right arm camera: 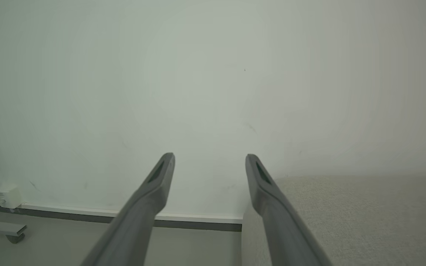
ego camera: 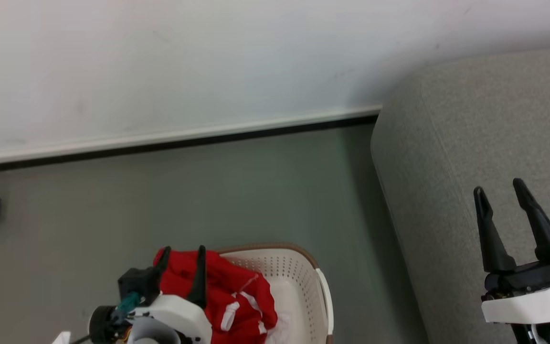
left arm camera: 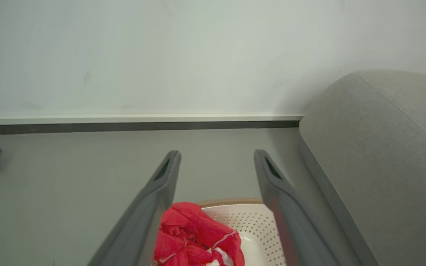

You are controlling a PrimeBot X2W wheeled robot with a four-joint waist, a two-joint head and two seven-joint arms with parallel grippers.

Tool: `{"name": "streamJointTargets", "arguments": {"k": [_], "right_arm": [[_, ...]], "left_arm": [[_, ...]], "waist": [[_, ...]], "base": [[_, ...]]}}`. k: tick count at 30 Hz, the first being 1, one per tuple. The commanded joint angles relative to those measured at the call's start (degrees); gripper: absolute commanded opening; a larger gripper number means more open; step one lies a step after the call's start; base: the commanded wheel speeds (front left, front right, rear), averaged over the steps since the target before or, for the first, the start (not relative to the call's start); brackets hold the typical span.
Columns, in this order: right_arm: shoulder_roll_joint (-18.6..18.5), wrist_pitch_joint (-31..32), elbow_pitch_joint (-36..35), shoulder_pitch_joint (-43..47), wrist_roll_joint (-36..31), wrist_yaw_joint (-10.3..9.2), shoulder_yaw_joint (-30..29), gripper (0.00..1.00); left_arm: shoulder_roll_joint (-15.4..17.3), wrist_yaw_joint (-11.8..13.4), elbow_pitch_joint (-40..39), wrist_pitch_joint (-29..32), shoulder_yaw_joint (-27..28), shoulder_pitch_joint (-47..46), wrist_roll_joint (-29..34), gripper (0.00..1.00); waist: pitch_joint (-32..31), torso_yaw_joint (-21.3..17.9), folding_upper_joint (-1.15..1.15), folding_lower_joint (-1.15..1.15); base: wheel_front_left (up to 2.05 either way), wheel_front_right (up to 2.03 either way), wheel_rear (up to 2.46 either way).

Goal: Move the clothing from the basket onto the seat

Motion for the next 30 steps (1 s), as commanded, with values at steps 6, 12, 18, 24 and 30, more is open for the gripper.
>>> {"name": "streamJointTargets", "arguments": {"k": [6, 12, 18, 24, 30], "right_arm": [[0.9, -0.2, -1.3, -3.1, 0.9, -0.12, -0.9, 1.00], [2.1, -0.2, -2.1, -6.0, 1.5, -0.12, -1.0, 1.00], [3.2, -0.2, -2.7, -8.1, 2.0, -0.12, -0.9, 1.00], [4.1, -0.2, -3.4, -10.2, 2.5, -0.12, -1.6, 1.00], [5.2, -0.2, -4.2, -12.5, 2.9, -0.12, -2.1, 1.00]], "left_arm": [[1.0, -0.5, 7.9, 3.6, -1.4, -6.2, 0.9, 1.00], [1.8, -0.8, 16.2, 8.2, -2.5, -11.8, 1.5, 1.00], [3.3, -1.3, 24.9, 12.6, -3.9, -16.1, 2.5, 1.00], [4.1, -2.0, 32.8, 15.7, -6.0, -19.6, 3.7, 1.00], [5.6, -1.2, 38.3, 18.3, -7.7, -23.6, 5.2, 1.00]], "waist": [[7.4, -2.5, 0.00, -0.01], [12.2, -4.8, 0.00, -0.01], [16.6, -7.2, 0.00, -0.01], [21.4, -9.3, 0.00, -0.01], [26.8, -11.6, 0.00, -0.01]], "base": [[0.00, 0.00, 0.00], [0.00, 0.00, 0.00], [0.00, 0.00, 0.00], [0.00, 0.00, 0.00], [0.00, 0.00, 0.00]]}}
